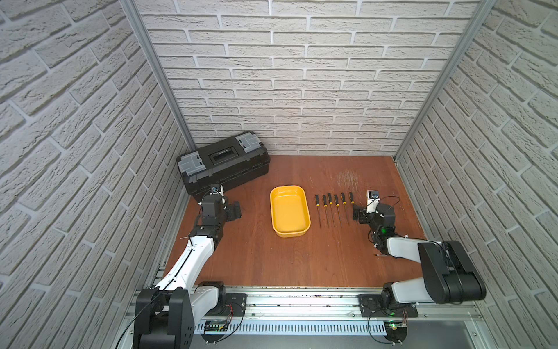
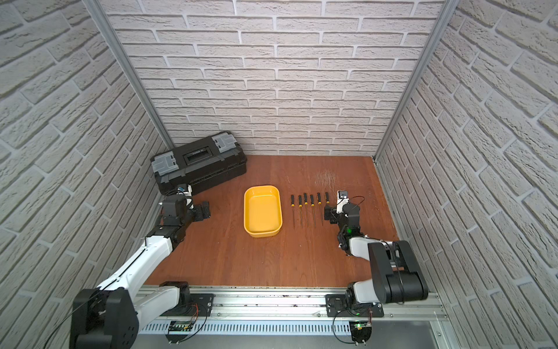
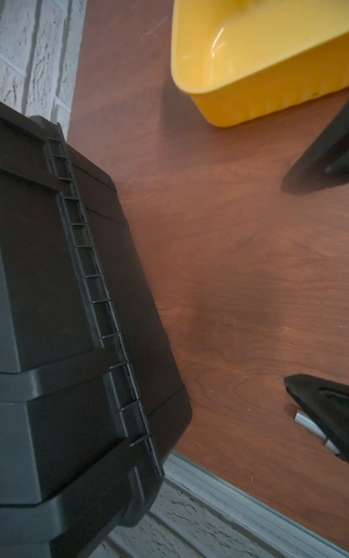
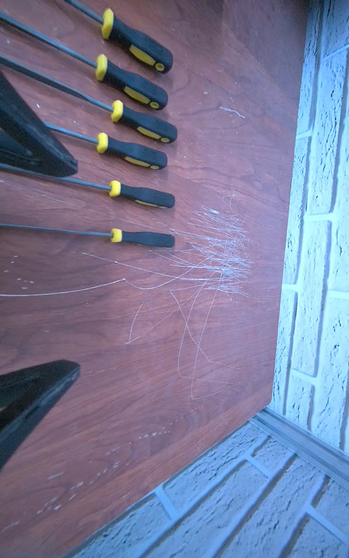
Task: Take the file tool out of the storage box
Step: Reset both arms
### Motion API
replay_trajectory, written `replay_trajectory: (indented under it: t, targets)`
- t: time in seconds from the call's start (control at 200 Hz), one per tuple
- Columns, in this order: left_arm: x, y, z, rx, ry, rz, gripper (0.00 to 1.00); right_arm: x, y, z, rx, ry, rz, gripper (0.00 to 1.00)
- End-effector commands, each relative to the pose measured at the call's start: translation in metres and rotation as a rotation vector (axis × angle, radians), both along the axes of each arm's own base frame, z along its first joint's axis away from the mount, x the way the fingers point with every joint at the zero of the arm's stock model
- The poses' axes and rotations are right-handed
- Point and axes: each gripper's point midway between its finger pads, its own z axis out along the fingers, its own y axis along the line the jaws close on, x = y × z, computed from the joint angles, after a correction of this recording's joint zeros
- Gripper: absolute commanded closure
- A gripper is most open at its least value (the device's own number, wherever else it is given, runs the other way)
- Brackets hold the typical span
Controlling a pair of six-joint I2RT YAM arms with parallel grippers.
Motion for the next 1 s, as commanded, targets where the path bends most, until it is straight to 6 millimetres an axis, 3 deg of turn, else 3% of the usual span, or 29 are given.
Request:
replay_trajectory:
  t: [0.0, 0.085, 0.22, 0.415, 0.53, 0.63, 0.995]
  targets:
    - [0.011, 0.015, 0.030, 0.088, -0.173, 0.026, 0.01, 0.015, 0.005, 0.018, 0.001, -0.096, 0.037, 0.01]
    - [0.011, 0.029, 0.019, 0.146, -0.197, 0.046, 0.01, 0.015, 0.005, 0.022, -0.001, -0.109, 0.040, 0.01]
    - [0.014, 0.050, -0.012, 0.097, -0.217, 0.081, 0.01, 0.018, -0.001, 0.019, 0.002, -0.068, 0.004, 0.01]
    - [0.033, 0.041, -0.017, 0.126, -0.318, -0.029, 0.01, 0.018, -0.001, 0.018, 0.001, -0.064, 0.002, 0.01]
    - [0.043, 0.034, -0.041, 0.133, -0.331, -0.070, 0.02, 0.017, -0.001, 0.018, 0.001, -0.061, 0.001, 0.01]
    - [0.059, 0.021, -0.049, 0.127, -0.222, -0.152, 0.02, 0.017, -0.001, 0.018, 0.001, -0.063, 0.001, 0.01]
    - [0.058, 0.022, -0.051, 0.132, -0.200, -0.138, 0.01, 0.018, -0.001, 0.018, 0.008, -0.059, 0.006, 0.01]
